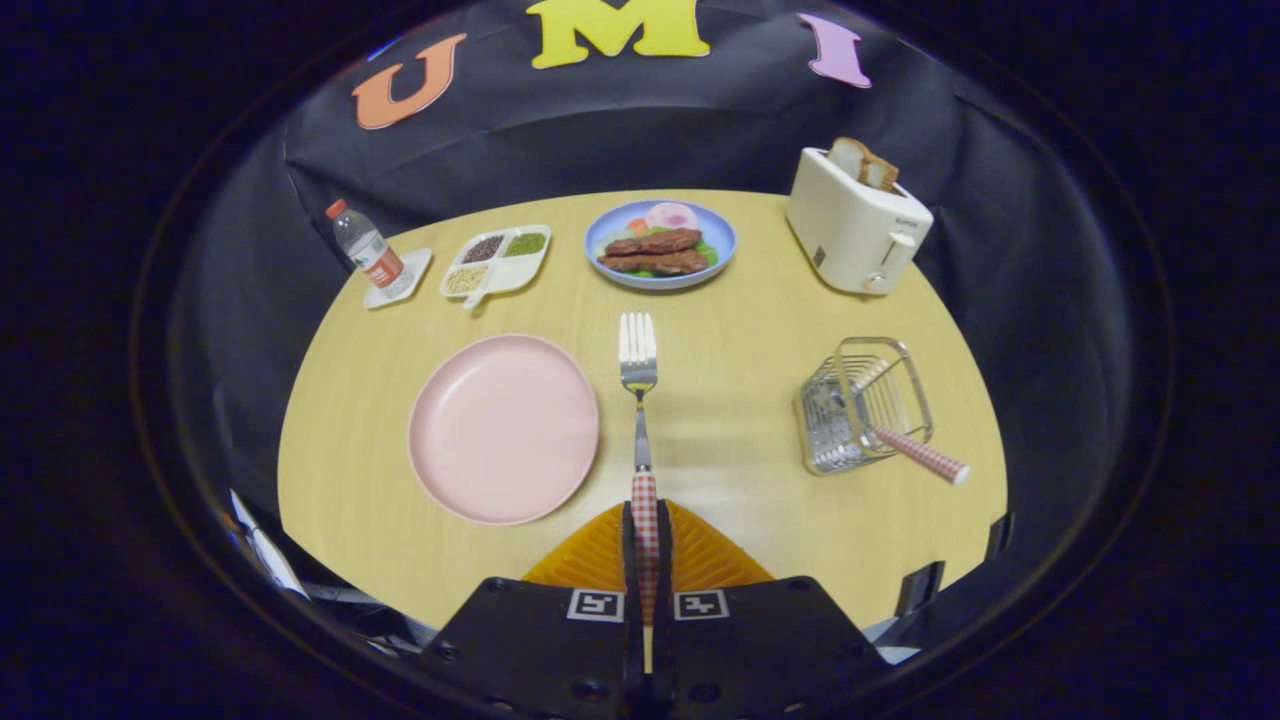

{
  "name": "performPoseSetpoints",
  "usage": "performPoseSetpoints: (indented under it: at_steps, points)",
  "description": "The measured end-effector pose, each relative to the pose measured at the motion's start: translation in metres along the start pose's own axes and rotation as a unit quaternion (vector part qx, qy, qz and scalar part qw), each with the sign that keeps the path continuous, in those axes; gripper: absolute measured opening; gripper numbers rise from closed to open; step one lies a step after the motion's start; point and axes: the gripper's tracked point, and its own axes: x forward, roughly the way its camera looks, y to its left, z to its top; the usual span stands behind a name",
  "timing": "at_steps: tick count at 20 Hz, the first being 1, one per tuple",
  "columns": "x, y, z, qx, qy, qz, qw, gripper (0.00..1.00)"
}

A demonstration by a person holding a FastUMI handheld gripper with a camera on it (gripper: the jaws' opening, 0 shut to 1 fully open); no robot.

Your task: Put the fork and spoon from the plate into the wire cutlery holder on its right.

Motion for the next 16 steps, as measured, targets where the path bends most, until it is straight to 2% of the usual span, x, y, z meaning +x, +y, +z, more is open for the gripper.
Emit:
performPoseSetpoints:
  at_steps: [7, 16]
  points:
    - [-0.037, -0.075, 0.024, 0.009, 0.004, -0.013, 1.0, 0.04]
    - [-0.055, -0.147, 0.045, 0.006, 0.084, -0.019, 0.996, 0.03]
